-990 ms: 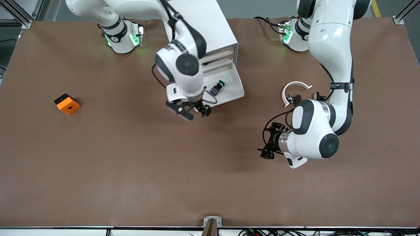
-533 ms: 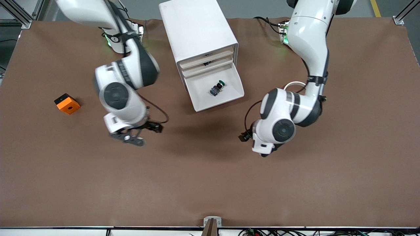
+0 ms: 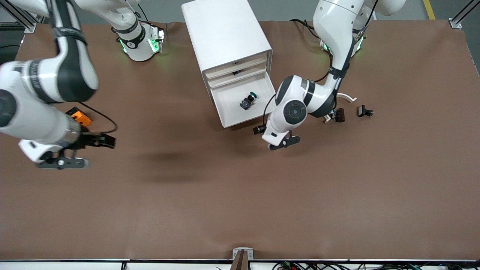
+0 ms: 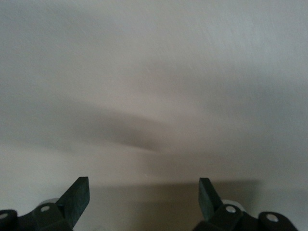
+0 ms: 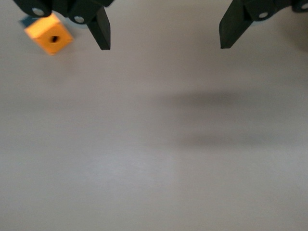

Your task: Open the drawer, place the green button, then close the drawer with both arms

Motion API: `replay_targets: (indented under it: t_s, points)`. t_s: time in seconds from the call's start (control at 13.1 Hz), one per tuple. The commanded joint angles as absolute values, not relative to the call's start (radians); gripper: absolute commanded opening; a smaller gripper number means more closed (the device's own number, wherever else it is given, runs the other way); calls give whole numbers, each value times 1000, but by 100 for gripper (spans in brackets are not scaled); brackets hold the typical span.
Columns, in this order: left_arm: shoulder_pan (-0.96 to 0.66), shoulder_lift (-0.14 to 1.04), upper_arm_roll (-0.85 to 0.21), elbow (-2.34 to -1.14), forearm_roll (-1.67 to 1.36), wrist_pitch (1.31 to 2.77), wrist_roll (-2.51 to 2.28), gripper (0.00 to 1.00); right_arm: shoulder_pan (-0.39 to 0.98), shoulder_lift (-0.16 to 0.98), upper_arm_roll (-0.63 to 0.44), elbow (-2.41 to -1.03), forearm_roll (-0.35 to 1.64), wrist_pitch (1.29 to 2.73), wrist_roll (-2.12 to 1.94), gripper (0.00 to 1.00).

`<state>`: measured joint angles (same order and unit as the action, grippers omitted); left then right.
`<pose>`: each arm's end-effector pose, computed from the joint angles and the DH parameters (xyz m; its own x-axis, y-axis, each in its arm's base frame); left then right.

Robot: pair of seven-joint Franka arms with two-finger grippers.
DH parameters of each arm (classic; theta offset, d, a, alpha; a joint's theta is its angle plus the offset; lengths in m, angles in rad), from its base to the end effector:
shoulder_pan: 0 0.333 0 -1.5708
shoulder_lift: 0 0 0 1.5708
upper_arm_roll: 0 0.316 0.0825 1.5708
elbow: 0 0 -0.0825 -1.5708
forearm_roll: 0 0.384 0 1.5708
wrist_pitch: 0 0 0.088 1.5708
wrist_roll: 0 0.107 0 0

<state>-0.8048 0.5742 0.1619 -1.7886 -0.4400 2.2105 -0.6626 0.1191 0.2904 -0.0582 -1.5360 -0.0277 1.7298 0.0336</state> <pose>0.5017 -0.4022 0.2243 0.9271 0.2657 -0.2642 0.2941 -0.9529 0.0737 0.6378 0.0404 0.4802 0.9950 0.0323 -0.0946 0.0368 -0.9982 0.0466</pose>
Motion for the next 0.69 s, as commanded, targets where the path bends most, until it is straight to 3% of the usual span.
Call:
replay_targets:
  t_s: [0.0, 0.3, 0.61]
  points:
    - [-804, 548, 114, -1830, -419, 2253, -647, 100, 8, 255, -32, -1505, -23, 1690, -107, 100]
    - [-804, 561, 55, -1828, -431, 2255, -649, 100, -58, 259, -34, -1382, -37, 1661, -169, 100]
    - [-804, 558, -18, -1845, -436, 2252, -696, 100, -67, 258, -31, -1374, -9, 1577, -236, 100]
